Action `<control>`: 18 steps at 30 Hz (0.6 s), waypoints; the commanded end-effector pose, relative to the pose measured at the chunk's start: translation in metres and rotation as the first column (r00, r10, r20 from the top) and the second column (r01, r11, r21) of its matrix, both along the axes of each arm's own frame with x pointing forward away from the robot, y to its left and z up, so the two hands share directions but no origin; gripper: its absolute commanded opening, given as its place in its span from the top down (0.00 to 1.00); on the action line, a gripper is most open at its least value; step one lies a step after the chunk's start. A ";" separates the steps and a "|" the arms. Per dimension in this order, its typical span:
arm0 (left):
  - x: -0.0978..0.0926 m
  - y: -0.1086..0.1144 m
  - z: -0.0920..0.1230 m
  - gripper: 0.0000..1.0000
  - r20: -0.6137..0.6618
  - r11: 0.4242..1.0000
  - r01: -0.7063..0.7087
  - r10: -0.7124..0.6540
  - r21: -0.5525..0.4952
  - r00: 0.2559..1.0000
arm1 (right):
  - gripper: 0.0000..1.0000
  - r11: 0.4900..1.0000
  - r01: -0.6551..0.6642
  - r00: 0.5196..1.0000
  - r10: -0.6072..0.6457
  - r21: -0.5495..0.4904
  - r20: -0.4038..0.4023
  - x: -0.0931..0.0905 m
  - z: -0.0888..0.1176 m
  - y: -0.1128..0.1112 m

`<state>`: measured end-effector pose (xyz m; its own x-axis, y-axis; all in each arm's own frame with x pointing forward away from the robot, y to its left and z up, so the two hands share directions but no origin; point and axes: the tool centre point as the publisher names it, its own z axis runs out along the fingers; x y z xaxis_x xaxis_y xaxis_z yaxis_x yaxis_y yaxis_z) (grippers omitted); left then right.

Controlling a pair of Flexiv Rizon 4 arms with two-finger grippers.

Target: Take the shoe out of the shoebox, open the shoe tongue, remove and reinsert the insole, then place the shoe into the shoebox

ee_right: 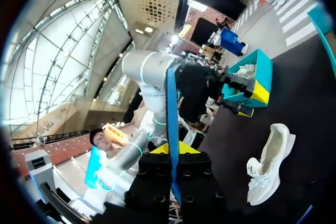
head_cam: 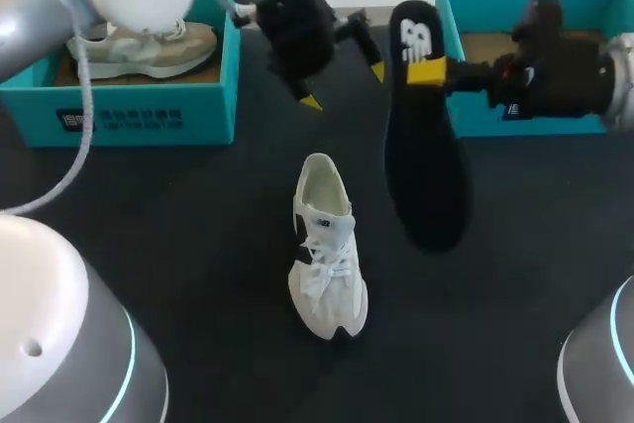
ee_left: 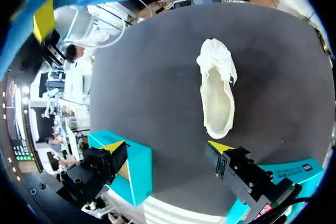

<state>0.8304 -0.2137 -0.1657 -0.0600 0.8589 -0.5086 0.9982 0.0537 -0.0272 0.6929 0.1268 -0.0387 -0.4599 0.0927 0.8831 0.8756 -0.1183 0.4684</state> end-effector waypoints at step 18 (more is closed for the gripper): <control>-0.018 0.036 0.043 0.00 0.125 0.887 0.112 -0.061 -0.448 0.990 | 1.00 0.988 0.143 0.972 -0.150 -0.050 -0.179 0.040 0.000 -0.031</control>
<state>0.8144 -0.1803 -0.1180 0.0739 0.6349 -0.7691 0.9970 -0.0296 0.0713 0.7326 0.0937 -0.0384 -0.2737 0.1762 0.9455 0.9207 -0.2363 0.3106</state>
